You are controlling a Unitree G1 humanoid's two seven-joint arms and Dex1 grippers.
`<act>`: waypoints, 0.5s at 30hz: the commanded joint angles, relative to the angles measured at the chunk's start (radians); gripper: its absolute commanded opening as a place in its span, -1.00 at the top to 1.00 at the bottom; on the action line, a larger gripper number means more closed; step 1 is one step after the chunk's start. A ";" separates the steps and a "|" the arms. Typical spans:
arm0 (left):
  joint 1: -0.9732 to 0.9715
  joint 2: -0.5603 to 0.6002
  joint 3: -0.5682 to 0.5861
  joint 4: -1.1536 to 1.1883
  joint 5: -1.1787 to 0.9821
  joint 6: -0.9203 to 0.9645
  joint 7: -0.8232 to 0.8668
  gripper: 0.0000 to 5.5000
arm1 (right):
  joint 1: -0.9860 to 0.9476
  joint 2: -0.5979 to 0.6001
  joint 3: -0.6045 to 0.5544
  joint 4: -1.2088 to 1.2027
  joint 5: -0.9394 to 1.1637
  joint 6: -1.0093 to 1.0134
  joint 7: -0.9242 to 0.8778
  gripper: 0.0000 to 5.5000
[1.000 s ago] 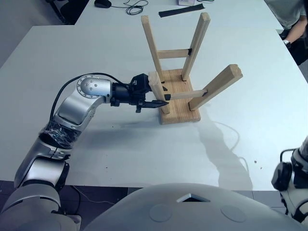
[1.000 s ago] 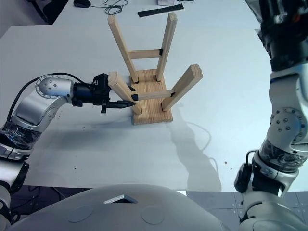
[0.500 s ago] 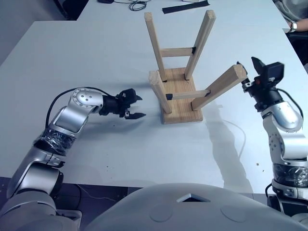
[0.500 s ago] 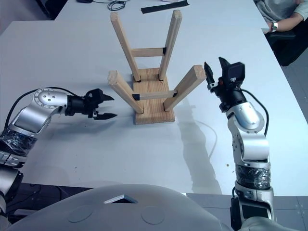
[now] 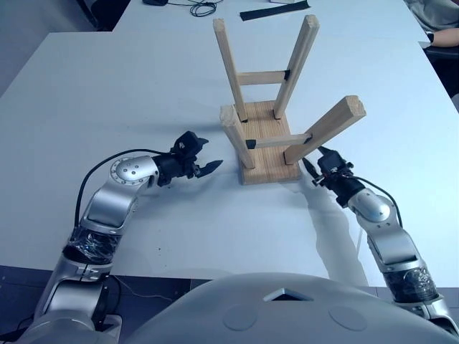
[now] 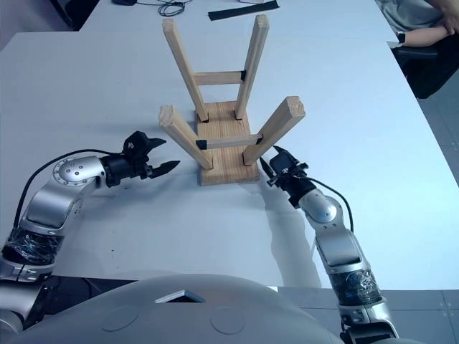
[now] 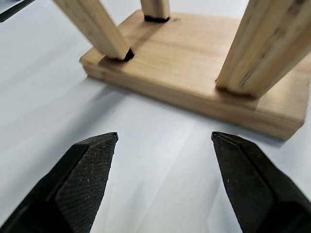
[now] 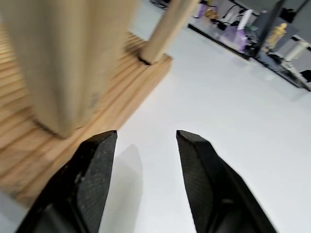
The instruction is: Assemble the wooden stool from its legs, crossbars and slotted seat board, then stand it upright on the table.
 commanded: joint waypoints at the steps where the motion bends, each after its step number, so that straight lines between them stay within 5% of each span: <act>1: 0.001 -0.004 0.001 -0.020 0.011 0.016 0.005 -0.30 | 0.007 0.007 0.018 -0.017 -0.019 -0.006 0.015 0.18; 8: 0.004 -0.010 0.022 -0.003 0.028 0.000 0.027 -0.30 | -0.028 -0.012 -0.056 0.082 -0.078 -0.041 -0.059 0.18; 15: 0.000 -0.028 0.029 -0.011 0.039 -0.014 0.043 -0.30 | -0.001 -0.031 0.003 0.124 -0.144 -0.139 -0.025 0.18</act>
